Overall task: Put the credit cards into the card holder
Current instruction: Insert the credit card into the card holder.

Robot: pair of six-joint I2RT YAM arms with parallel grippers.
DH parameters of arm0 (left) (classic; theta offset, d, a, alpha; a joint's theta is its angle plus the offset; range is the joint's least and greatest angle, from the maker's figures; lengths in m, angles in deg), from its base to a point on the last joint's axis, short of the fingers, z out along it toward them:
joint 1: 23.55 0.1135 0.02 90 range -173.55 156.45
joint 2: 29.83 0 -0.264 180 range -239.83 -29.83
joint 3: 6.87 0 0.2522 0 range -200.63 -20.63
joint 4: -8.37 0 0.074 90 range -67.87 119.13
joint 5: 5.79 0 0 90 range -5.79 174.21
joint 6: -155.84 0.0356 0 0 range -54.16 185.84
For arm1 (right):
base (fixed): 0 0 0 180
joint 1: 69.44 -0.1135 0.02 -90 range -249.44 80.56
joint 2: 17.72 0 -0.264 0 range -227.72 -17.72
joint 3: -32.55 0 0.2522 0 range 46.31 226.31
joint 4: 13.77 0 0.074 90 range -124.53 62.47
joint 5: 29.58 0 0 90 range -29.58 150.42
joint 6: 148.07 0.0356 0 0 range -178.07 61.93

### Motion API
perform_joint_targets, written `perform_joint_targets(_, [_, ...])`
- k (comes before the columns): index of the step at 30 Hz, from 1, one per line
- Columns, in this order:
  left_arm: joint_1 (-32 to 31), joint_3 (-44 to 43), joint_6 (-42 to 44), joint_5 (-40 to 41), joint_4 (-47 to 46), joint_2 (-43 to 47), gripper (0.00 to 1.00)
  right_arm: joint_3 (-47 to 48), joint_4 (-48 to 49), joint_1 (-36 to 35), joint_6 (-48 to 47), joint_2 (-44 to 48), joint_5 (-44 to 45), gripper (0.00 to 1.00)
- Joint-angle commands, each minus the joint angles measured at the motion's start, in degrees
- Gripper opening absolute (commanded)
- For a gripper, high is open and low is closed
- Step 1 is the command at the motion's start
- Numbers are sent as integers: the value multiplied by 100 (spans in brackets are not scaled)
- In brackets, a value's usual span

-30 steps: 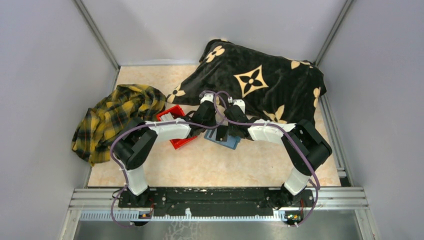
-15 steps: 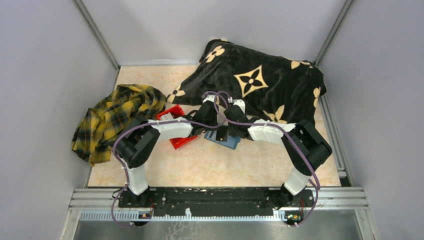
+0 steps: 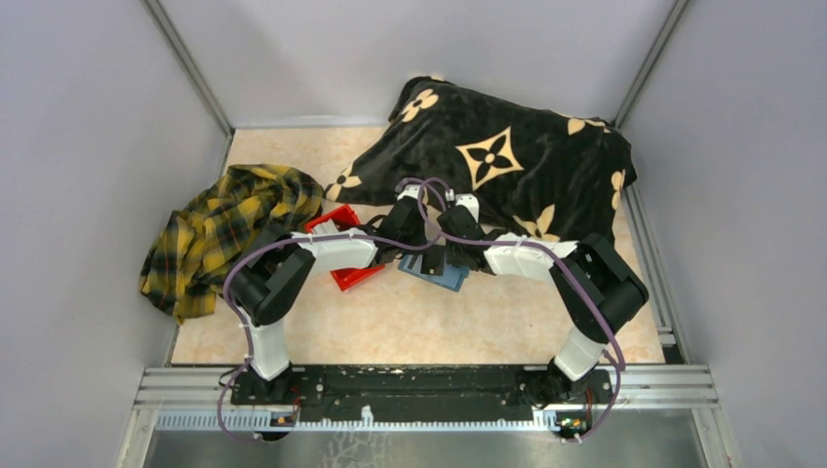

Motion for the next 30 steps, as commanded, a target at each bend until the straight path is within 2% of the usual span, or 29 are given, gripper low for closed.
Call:
perform_joint_targets(1, [10, -76, -1, -280, -49, -194, 16, -193, -578, 96, -6, -61, 166, 22])
perform_joint_targets(22, [10, -196, 109, -551, -182, -259, 13, -174, -598, 99, -16, -38, 187, 22])
perform_joint_targets(30, [13, 28, 264, -428, -109, -123, 12, -224, -583, 96, -10, 5, 221, 22])
